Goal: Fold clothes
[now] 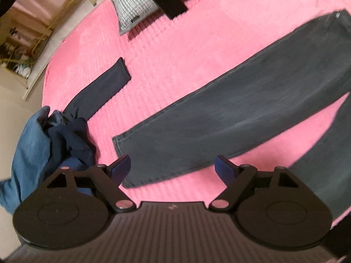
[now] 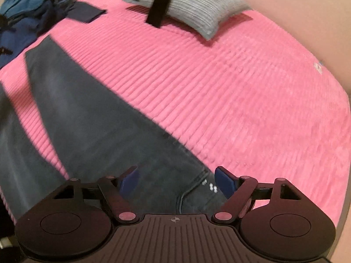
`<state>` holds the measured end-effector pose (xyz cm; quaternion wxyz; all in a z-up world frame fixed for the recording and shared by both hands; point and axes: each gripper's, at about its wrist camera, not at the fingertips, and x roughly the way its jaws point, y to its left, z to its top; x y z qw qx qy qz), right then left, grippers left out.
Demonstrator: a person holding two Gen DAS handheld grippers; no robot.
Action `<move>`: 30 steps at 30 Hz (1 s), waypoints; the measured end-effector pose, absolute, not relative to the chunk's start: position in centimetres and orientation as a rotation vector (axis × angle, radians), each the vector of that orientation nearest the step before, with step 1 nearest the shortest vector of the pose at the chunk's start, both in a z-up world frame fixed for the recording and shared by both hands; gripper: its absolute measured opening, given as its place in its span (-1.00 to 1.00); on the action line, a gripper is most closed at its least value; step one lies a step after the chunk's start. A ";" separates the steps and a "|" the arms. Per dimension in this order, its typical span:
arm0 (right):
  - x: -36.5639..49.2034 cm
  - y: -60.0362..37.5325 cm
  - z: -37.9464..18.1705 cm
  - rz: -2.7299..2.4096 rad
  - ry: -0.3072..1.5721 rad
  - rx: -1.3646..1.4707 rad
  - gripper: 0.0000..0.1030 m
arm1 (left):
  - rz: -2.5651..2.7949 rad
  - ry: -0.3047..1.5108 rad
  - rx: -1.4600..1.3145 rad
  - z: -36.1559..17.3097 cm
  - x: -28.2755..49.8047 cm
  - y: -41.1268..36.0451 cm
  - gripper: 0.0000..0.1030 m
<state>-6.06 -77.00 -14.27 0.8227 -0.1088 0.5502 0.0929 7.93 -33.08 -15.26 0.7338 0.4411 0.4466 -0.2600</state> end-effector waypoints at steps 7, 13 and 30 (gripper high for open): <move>-1.1 -75.5 -21.2 0.101 1.178 -0.157 0.40 | -0.758 1.021 1.083 -24.0 19.3 -30.8 0.13; 1.2 -72.5 -25.4 0.068 1.166 -0.180 0.40 | -0.944 1.010 1.141 -29.1 26.7 -31.1 -0.10; -0.1 -79.1 -25.3 0.207 1.322 -0.358 0.40 | -1.121 0.876 1.366 -26.7 23.1 -30.3 -0.90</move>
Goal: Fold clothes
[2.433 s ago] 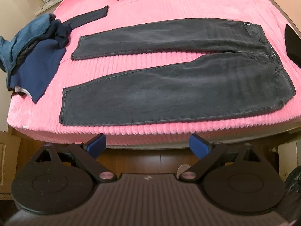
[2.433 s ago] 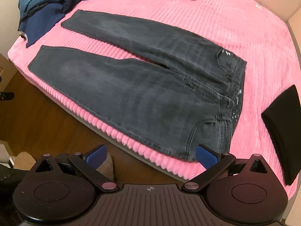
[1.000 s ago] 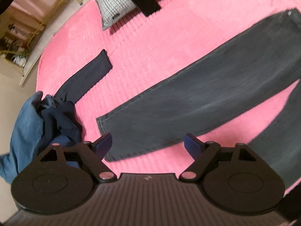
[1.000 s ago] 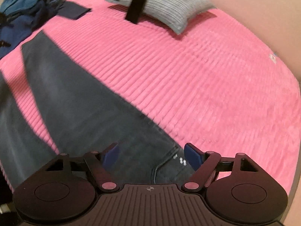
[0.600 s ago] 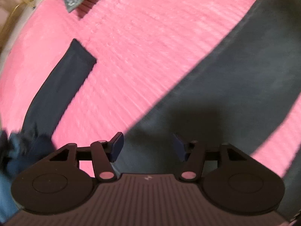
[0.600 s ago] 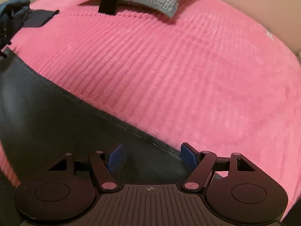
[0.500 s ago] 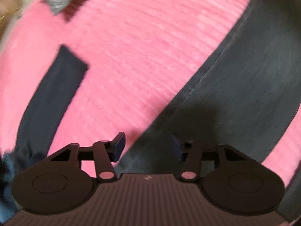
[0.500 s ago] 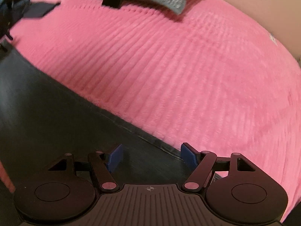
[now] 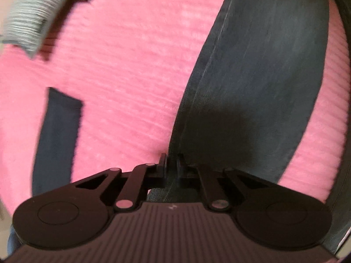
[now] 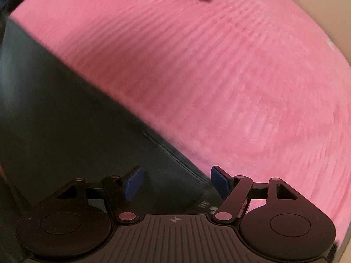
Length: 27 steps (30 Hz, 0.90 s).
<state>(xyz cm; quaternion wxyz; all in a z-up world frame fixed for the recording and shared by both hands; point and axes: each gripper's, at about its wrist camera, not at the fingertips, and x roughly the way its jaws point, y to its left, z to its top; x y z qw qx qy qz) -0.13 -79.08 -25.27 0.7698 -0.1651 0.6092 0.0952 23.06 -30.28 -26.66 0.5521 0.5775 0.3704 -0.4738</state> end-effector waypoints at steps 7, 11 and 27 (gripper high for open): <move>1.0 -81.5 -28.8 0.408 1.395 -0.504 0.40 | -0.937 0.800 1.387 -24.6 16.8 -30.0 -0.91; 1.1 -82.8 -29.6 0.462 1.438 -0.415 0.29 | -0.837 0.795 1.396 -24.7 14.6 -29.9 -0.91; -19.1 -78.5 -14.2 0.237 0.964 -0.468 -0.69 | -0.627 0.672 1.386 -17.4 5.5 -28.2 -0.91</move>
